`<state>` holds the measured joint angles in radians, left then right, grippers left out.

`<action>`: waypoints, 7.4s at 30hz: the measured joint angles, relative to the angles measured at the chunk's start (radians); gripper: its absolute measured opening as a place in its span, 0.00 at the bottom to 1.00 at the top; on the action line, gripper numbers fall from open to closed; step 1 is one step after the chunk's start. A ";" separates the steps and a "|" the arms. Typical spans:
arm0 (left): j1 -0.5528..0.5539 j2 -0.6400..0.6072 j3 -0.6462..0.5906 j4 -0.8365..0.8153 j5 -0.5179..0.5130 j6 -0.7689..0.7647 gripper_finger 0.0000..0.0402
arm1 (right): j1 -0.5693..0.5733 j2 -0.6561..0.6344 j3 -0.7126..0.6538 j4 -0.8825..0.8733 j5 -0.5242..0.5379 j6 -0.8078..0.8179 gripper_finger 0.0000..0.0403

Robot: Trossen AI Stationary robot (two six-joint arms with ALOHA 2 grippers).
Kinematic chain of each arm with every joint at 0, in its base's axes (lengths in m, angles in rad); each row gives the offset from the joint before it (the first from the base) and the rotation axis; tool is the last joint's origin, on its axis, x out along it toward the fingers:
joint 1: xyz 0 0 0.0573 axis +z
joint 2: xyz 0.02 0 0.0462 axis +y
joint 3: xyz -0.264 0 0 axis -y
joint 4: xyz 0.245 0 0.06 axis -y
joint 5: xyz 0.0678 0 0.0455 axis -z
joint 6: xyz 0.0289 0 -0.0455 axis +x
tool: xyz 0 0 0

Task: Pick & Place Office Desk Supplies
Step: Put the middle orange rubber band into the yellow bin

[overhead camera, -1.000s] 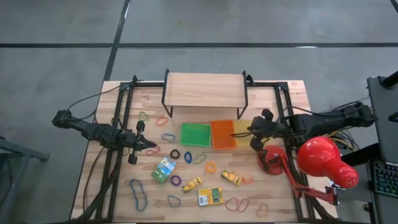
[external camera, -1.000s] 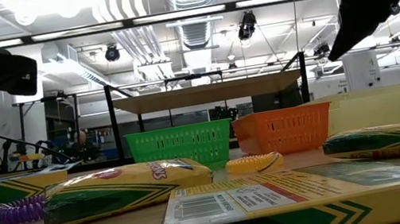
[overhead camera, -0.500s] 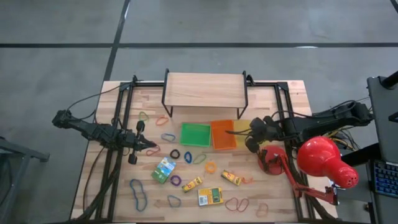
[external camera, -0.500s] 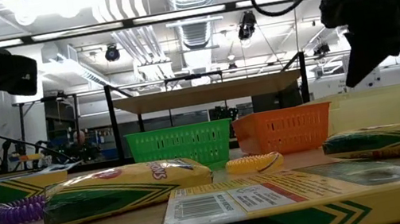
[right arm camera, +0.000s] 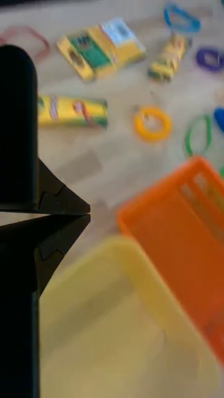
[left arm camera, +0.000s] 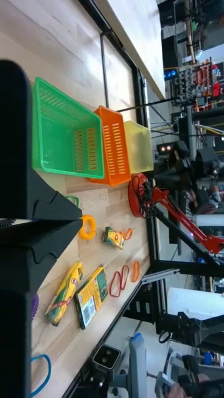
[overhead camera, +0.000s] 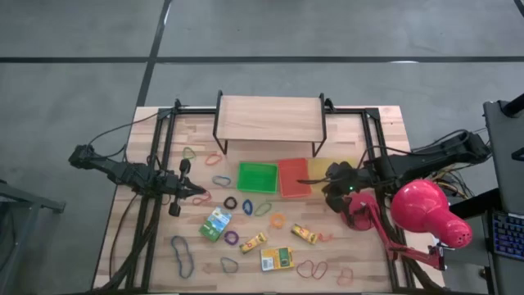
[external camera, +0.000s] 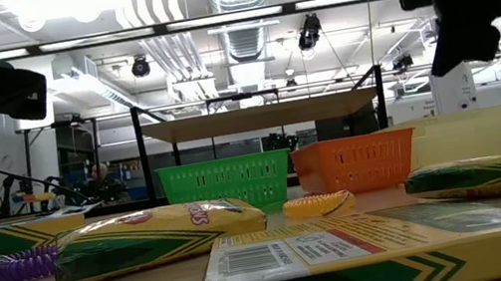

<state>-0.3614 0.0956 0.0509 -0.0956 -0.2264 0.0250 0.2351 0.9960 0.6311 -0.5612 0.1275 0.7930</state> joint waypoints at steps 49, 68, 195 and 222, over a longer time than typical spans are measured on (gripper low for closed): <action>0.000 0.000 0.000 0.000 0.000 0.000 0.00 | 0.504 0.373 0.038 0.084 -0.031 -0.004 0.02; 0.000 0.000 0.000 0.000 0.000 0.000 0.00 | 0.504 0.393 0.035 0.082 0.023 -0.116 0.23; 0.000 0.000 0.000 0.000 0.000 0.000 0.00 | 0.241 -0.007 0.083 -0.326 0.321 0.389 0.07; 0.000 0.000 0.000 0.000 0.000 0.000 0.00 | -0.031 0.120 -0.035 -0.208 0.343 0.341 0.07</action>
<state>-0.3614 0.0956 0.0510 -0.0952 -0.2264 0.0252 0.2039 1.1160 0.5957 -0.7689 0.4700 1.1339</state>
